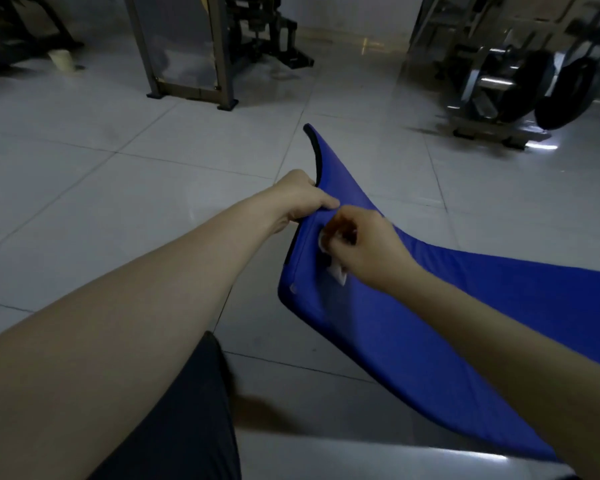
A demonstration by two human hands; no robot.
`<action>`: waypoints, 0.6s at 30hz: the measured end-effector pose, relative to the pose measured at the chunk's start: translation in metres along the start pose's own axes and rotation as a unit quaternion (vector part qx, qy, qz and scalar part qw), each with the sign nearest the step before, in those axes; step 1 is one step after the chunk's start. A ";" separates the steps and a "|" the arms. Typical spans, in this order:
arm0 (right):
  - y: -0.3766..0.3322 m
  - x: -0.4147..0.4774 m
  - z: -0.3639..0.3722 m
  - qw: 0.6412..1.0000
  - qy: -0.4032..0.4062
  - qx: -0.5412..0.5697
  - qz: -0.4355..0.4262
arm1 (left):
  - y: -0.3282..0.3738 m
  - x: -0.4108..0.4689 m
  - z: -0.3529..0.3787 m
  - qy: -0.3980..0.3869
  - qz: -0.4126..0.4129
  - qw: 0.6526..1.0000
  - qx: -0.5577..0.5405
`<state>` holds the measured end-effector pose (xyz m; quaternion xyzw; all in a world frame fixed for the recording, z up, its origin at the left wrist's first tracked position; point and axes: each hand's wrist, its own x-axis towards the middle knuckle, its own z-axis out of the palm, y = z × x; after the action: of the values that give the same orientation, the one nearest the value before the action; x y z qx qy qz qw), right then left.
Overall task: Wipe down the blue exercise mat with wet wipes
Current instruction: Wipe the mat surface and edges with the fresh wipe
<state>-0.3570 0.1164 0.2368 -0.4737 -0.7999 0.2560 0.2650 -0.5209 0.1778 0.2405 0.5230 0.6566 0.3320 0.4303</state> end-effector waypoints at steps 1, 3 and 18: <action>-0.008 -0.005 0.004 1.000 0.012 0.012 0.006 | -0.001 -0.004 -0.002 -0.023 0.005 1.000 0.001; -0.028 -0.023 0.018 0.999 -0.017 0.038 -0.013 | -0.006 -0.010 -0.005 -0.056 0.014 0.998 0.013; -0.032 0.023 0.084 0.975 -0.213 0.055 -0.024 | -0.057 0.010 -0.075 0.165 -0.004 0.986 -0.004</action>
<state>-0.4423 0.1100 0.2005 -0.3735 -0.8340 0.3878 0.1205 -0.6136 0.1756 0.2185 0.4566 0.7192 0.4146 0.3199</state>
